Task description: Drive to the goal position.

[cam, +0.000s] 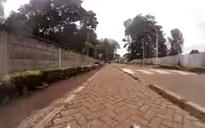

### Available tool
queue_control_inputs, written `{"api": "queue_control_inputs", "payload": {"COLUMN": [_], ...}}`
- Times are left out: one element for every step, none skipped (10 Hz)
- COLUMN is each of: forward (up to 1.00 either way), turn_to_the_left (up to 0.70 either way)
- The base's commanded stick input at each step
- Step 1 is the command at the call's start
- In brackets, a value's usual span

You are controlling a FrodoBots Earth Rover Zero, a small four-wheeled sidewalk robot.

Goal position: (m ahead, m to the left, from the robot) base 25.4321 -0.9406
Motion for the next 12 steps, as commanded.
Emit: {"api": "queue_control_inputs", "payload": {"forward": [0.70, 0.70, 0.70, 0.70, 0.70, 0.70, 0.70, 0.70, 0.70, 0.70, 0.70, 0.70], "turn_to_the_left": [0.00, 0.00, 0.00, 0.00, 0.00, 0.00, 0.00, 0.00, 0.00, 0.00, 0.00, 0.00]}}
